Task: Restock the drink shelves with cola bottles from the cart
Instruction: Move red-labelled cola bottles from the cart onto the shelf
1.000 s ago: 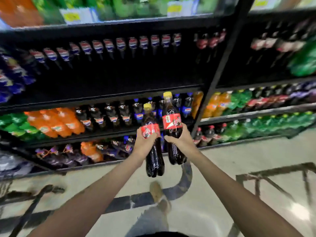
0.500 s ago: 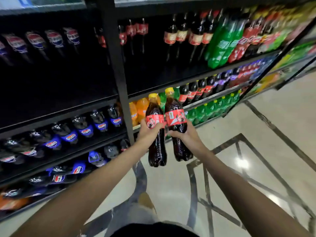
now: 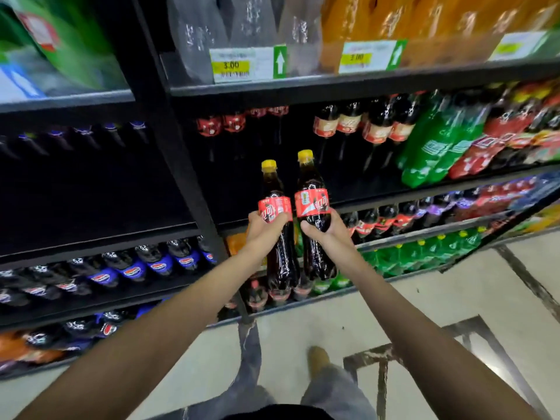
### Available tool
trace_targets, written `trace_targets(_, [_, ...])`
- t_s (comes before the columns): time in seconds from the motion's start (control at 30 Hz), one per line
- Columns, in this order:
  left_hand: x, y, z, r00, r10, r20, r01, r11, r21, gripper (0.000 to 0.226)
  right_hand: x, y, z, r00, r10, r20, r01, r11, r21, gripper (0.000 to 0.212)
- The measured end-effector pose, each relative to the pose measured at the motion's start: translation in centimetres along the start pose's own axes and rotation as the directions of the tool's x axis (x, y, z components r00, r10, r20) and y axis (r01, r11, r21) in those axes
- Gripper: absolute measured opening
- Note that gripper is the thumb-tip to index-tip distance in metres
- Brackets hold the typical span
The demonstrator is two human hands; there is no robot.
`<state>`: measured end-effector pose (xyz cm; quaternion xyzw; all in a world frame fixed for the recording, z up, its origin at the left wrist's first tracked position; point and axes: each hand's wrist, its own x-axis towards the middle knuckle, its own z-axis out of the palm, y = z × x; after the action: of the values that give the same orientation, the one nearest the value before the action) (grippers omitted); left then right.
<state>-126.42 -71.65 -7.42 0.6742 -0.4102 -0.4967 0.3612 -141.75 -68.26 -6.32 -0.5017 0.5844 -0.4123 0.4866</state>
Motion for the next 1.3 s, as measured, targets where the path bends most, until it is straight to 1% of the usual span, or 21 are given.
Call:
trace_targets(0.07, [1.1,0.8,0.2,0.999,0.032,-0.042,-0.032,0.999,-0.009,0.055,2.4,-0.5,-0.5,0.998,-0.009,0.061,0.01,1.0,-0.012,0.046])
trace_targets(0.13, [2.2,1.8,0.3,0.991,0.102,-0.085,-0.105,0.994,-0.037,0.057,4.8,-1.5,-0.7,0.995,-0.043,0.089,0.046,0.998,-0.032,0.05])
trace_targets(0.23, [3.9,3.3,0.4,0.97,0.184,-0.161,-0.196,0.979,-0.064,0.053,8.5,-2.8,-0.5,0.99,-0.067,0.126,0.074,0.996,-0.05,0.058])
trace_targets(0.3, [4.9,4.2,0.3,0.951,0.233,-0.204,-0.25,0.966,-0.067,0.053,10.7,-3.4,-0.2,0.987,-0.085,0.14,0.091,0.995,-0.04,0.057])
trace_targets(0.4, [6.5,5.3,-0.1,0.922,0.295,-0.251,-0.32,0.946,-0.061,0.061,13.4,-3.9,0.2,0.98,-0.123,0.158,0.13,0.991,-0.036,0.061])
trace_targets(0.5, [8.0,5.6,-0.5,0.906,0.34,-0.251,-0.367,0.928,-0.068,0.071,15.4,-4.0,0.7,0.972,-0.159,0.172,0.168,0.985,-0.039,0.07])
trace_targets(0.63, [9.1,5.3,-0.2,0.9,0.358,-0.249,-0.383,0.922,-0.059,0.08,17.2,-3.3,1.4,0.966,-0.168,0.198,0.183,0.981,-0.06,0.081])
trace_targets(0.77, [10.2,5.3,0.1,0.894,0.358,-0.269,-0.388,0.919,-0.066,0.079,18.3,-1.9,2.0,0.969,-0.178,0.168,0.192,0.979,-0.067,0.079])
trace_targets(1.0, [11.0,4.9,0.0,0.91,0.364,-0.197,-0.373,0.928,-0.008,0.077,19.2,-0.6,2.4,0.97,-0.215,0.116,0.226,0.969,-0.094,0.08])
trace_targets(1.17, [10.8,4.0,0.2,0.915,0.362,-0.177,-0.369,0.929,-0.01,0.08,19.1,0.1,2.4,0.974,-0.157,0.163,0.174,0.98,-0.096,0.086])
trace_targets(1.23, [10.8,2.7,0.4,0.933,0.325,-0.158,-0.329,0.944,0.0,0.088,19.0,0.9,2.3,0.983,-0.095,0.159,0.113,0.988,-0.108,0.088])
trace_targets(1.3, [11.0,1.3,0.6,0.958,0.259,-0.127,-0.257,0.966,0.032,0.093,18.8,2.1,2.3,0.989,-0.048,0.143,0.068,0.989,-0.135,0.084])
